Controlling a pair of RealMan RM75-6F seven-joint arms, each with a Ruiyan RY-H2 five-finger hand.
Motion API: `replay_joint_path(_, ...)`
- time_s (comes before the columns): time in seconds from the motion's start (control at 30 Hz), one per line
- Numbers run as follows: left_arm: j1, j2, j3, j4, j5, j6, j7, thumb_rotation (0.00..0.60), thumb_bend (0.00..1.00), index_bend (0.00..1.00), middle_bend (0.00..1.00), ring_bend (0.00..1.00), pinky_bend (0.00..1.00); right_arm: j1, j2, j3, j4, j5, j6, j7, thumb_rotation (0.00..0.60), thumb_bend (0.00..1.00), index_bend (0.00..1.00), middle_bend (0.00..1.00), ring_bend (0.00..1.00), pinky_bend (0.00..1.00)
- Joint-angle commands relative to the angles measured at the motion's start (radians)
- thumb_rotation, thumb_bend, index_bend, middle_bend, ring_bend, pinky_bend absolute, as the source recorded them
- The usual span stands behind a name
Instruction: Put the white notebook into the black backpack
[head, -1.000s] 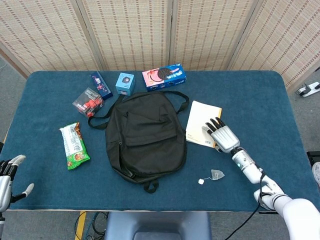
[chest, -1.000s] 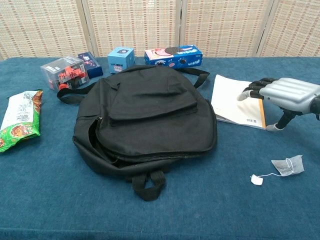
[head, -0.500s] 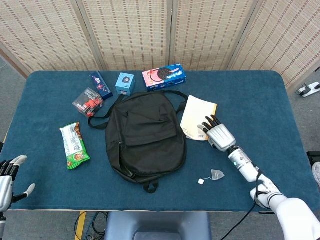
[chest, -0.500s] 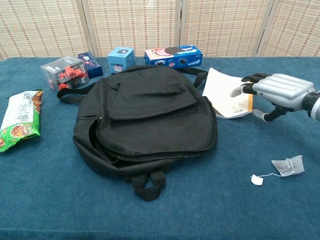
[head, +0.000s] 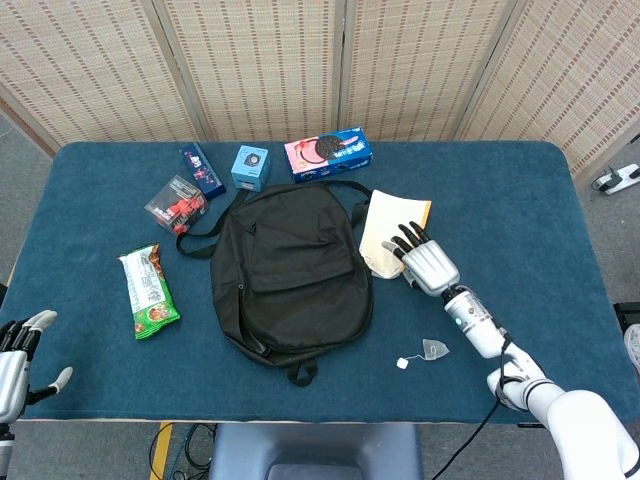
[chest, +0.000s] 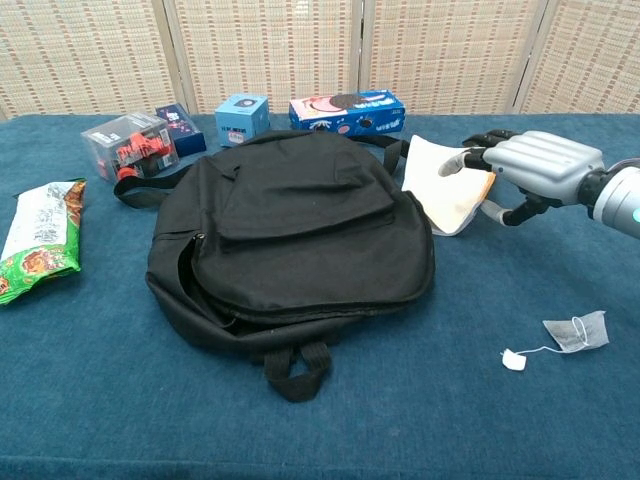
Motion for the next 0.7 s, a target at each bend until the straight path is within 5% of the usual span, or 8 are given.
replay_joint_path(0.03,-0.001,0.000,-0.001,-0.001,-0.001,-0.001,0.000,0.600,0.24,0.18,0.15,0.13,0.07,0.010,0.003,0.007,-0.015,0.006,-0.010,-0.013,0.600,0.39,0.18,0.20,0.03,0.02)
replay_joint_path(0.7,-0.007,-0.002,-0.003,-0.009,-0.002,-0.006,0.006,0.600,0.24,0.18,0.15,0.13,0.07,0.031,0.018,0.032,-0.042,0.052,-0.067,-0.036,0.600,0.19,0.38,0.28,0.04,0.02)
